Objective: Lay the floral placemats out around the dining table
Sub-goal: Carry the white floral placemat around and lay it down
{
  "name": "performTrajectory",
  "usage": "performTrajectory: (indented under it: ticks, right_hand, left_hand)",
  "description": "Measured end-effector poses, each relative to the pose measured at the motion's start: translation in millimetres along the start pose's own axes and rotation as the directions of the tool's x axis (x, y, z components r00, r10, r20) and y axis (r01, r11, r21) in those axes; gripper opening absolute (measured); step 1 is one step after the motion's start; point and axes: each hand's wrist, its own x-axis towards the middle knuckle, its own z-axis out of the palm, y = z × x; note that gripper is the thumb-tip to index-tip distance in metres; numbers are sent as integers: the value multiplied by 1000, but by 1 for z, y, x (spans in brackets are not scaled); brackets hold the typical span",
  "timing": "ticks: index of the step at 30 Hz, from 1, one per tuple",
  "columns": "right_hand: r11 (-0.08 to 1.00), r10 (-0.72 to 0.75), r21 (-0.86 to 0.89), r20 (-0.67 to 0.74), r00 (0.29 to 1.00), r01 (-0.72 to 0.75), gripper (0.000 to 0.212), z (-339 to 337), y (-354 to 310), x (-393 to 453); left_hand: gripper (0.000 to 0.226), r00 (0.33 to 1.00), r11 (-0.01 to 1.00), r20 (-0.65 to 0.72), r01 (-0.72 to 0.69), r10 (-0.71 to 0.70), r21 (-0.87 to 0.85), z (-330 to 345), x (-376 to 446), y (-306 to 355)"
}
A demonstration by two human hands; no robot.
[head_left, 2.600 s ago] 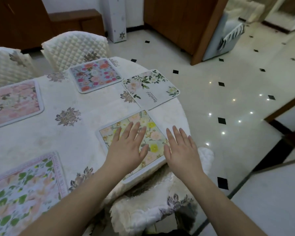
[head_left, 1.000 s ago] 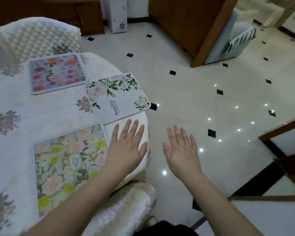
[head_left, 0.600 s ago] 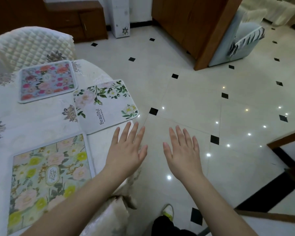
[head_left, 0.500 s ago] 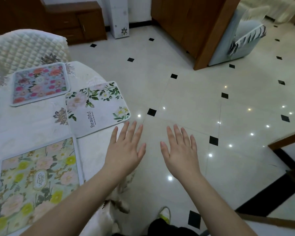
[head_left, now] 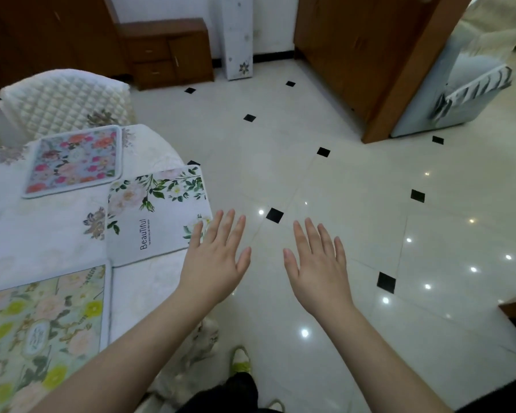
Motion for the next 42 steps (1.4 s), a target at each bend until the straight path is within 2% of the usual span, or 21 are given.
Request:
performTrajectory:
  ticks: [11, 20, 25, 33, 42]
  right_hand:
    - [976, -205, -74, 18, 979, 206, 67, 2, -34, 125]
    - [949, -311, -37, 29, 950, 312, 65, 2, -41, 207]
    - [905, -425, -15, 41, 904, 425, 64, 8, -38, 260]
    - [774, -631, 7, 85, 771, 633, 59, 12, -24, 360]
    - [569, -820, 132, 167, 548, 812, 66, 16, -64, 413]
  left_hand:
    - [72, 986, 977, 14, 169, -169, -127, 23, 84, -60]
    - [68, 955, 953, 47, 297, -294, -65, 23, 137, -84]
    - [66, 921, 921, 54, 388, -385, -46, 30, 167, -85]
    - [64, 788, 790, 57, 613, -613, 14, 29, 221, -64]
    - [75, 580, 579, 107, 814, -808, -35, 28, 214, -65]
